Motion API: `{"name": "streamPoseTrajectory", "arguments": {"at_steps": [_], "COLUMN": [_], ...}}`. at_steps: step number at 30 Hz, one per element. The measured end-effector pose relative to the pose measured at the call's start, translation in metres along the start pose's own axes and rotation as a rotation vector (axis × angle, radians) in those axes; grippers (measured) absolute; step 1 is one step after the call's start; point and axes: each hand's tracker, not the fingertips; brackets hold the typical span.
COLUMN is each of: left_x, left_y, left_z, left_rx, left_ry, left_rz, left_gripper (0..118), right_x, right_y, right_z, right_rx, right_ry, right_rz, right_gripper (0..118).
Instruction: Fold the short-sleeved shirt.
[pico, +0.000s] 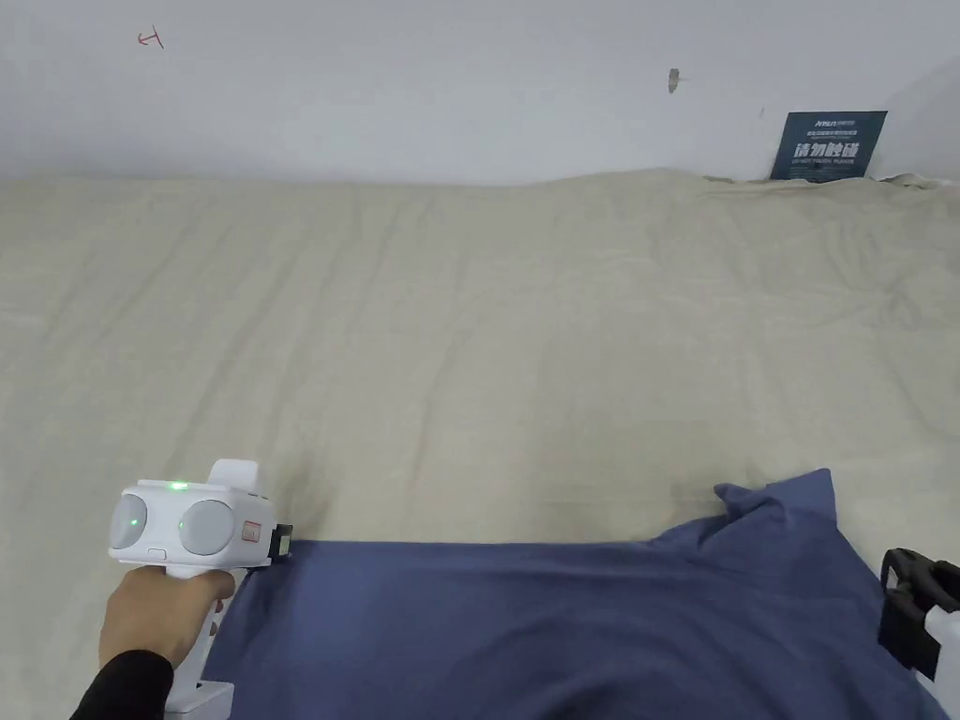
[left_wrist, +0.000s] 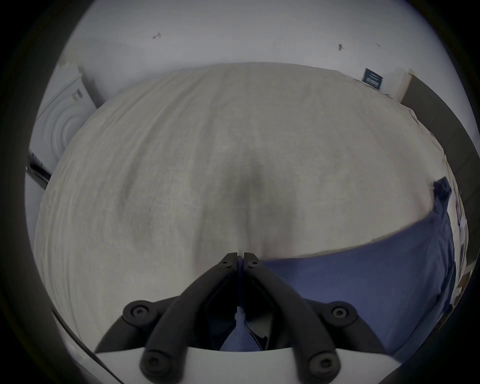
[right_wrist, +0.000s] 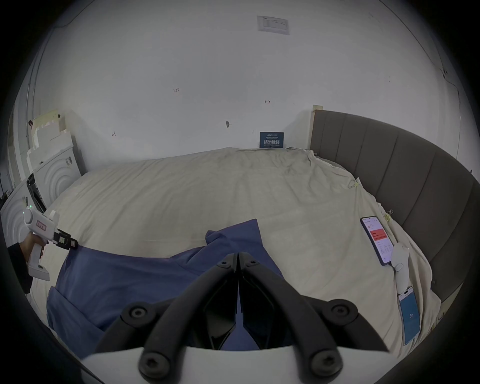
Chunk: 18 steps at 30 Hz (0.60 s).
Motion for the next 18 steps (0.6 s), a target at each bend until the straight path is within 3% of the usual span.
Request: {"name": "streamPoseTrajectory", "arguments": {"at_steps": [5,6,8,9,10,11,18], "left_x": [0.003,0.003,0.003,0.006,0.006,0.005,0.002], "left_y": [-0.005,-0.006,-0.011,-0.013,-0.015,-0.016,-0.020], "left_z": [0.033,0.041,0.058,0.071,0.078,0.085,0.107], "left_rx": [0.099,0.112,0.146,0.160,0.175,0.182,0.213], "left_ry": [-0.047,-0.063,-0.074,-0.077,-0.080,-0.085,-0.100], "left_rz": [0.000,0.001,-0.012,-0.016,-0.019,-0.017,-0.002], "left_gripper": [0,0,0,0,0,0,0], "right_x": [0.018,0.022,0.030,0.034,0.037,0.040,0.049], "right_y": [0.018,0.022,0.030,0.033,0.036,0.036,0.024], "right_z": [-0.041,-0.050,-0.074,-0.086,-0.100,-0.110,-0.178], "right_rx": [-0.055,-0.062,-0.103,-0.140,-0.169,-0.198,-0.361], "right_ry": [0.009,0.009,0.018,0.030,0.043,0.050,0.003], "right_rz": [-0.003,-0.006,-0.007,-0.017,-0.018,-0.027,0.018], "right_gripper": [2,7,34,61,77,87,88]}}
